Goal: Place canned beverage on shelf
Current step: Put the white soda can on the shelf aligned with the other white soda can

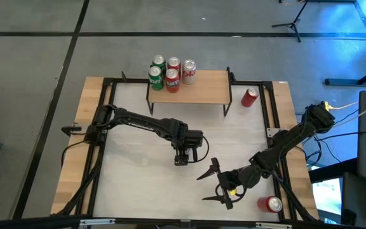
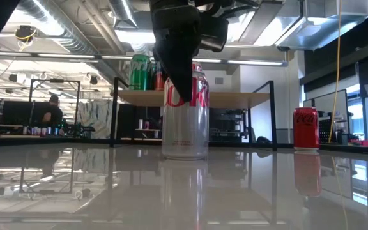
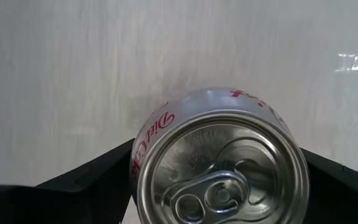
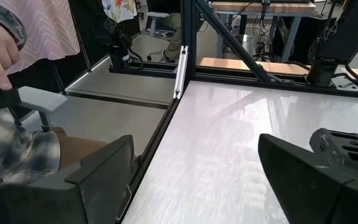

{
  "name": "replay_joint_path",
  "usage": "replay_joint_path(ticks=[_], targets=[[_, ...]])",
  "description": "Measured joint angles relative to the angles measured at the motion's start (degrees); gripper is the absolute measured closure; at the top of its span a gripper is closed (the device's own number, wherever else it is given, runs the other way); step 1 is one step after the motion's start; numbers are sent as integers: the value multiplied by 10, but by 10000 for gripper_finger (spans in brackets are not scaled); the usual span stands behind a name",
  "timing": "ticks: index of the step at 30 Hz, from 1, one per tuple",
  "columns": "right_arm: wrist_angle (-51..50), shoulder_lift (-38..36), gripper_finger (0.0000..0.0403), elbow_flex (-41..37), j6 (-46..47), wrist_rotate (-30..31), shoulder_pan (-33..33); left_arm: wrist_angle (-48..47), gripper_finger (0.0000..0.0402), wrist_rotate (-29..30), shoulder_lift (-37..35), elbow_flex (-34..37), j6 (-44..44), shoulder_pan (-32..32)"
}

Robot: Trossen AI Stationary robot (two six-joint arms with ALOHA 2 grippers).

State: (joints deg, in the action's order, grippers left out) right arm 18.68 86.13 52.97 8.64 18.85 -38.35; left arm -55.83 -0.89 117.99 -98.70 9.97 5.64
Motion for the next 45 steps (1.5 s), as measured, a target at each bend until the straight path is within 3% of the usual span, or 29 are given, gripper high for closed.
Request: replay_joint_path(ticks=[7, 17, 25, 30, 37, 45], targets=[[4, 0, 61, 0, 19, 0, 0, -32, 59, -1, -5, -12, -13, 2], [8, 0, 61, 0, 20, 0, 0, -144, 59, 2, -14, -115, -31, 27], [4, 0, 61, 0, 19, 0, 1, -191, 59, 138, -125, -97, -5, 77], [8, 0, 61, 0, 18, 38, 1, -116, 59, 142, -263, 17, 45, 128], [19, 0, 61, 0, 14, 125, 9, 93, 59, 211, -465, 291, 109, 221], [20, 0, 61, 0, 18, 116, 37, 392, 59, 275, -575, 557, 116, 305]])
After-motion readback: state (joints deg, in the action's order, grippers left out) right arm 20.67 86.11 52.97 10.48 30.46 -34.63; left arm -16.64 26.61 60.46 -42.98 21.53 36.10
